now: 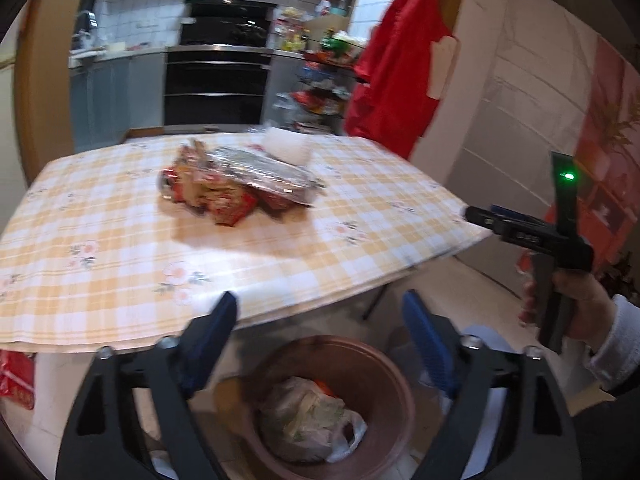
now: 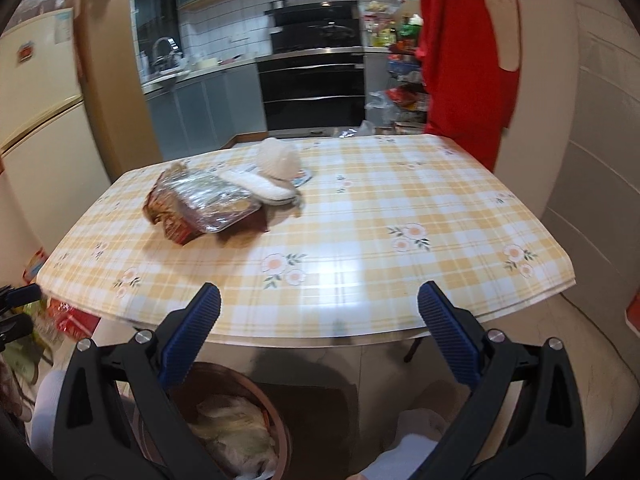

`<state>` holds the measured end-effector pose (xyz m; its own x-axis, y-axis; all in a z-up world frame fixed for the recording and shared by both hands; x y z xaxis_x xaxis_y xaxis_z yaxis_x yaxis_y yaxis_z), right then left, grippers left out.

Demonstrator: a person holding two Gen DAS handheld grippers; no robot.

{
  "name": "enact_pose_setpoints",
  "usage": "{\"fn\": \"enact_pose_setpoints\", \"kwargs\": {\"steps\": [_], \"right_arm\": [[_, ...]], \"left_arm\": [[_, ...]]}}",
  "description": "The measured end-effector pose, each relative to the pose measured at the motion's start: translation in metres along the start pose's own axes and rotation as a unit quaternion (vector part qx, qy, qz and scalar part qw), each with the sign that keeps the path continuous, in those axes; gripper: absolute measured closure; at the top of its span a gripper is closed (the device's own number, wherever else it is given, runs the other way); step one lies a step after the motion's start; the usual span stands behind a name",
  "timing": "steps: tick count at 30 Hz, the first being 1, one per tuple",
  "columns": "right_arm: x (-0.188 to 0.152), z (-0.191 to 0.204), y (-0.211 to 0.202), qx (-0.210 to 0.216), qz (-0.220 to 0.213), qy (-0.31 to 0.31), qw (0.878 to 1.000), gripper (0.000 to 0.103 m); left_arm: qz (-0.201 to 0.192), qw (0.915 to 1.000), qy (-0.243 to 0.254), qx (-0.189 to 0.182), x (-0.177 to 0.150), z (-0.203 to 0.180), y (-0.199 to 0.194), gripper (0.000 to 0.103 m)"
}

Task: Collect trash
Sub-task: 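Drop the bag into the bin with the right gripper while the left drops the strip, then grasp the clear plastic container with the right gripper and lift it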

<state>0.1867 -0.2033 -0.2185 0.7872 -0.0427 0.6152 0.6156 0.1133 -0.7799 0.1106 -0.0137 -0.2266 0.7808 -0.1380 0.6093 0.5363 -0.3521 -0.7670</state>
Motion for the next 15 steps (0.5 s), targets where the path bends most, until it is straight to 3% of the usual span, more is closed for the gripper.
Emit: {"fn": "enact_pose_setpoints", "kwargs": {"steps": [5,12,15], "right_arm": [[-0.001,-0.006,0.007,-0.008,0.014,0.015,1.000,0.005],[0.005,0.001,0.011,0.014,0.012,0.006,1.000,0.005],[0.010,0.000,0.013,-0.001,0.009,0.002,1.000,0.005]], "left_arm": [[-0.005,0.9975,-0.035,0.061,0.002,0.030,-0.004,0.006],[-0.015,0.9933,-0.078,0.084,0.009,0.062,-0.010,0.006],[-0.017,0.9915,-0.089,0.093,0.013,0.070,-0.011,0.006]]}}
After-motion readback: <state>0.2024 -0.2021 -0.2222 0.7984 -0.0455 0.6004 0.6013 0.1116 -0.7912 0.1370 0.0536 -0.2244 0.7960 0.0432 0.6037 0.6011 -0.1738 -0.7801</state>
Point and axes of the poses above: each gripper's, at about its wrist camera, not at the fingertips, and y roughly the way its jaws point, z to its left, x to its top, the point moved 7 cm from there along y, roughly the way its jaws point, and after that the axes turned 14 degrees about z, right-handed, at the moved point
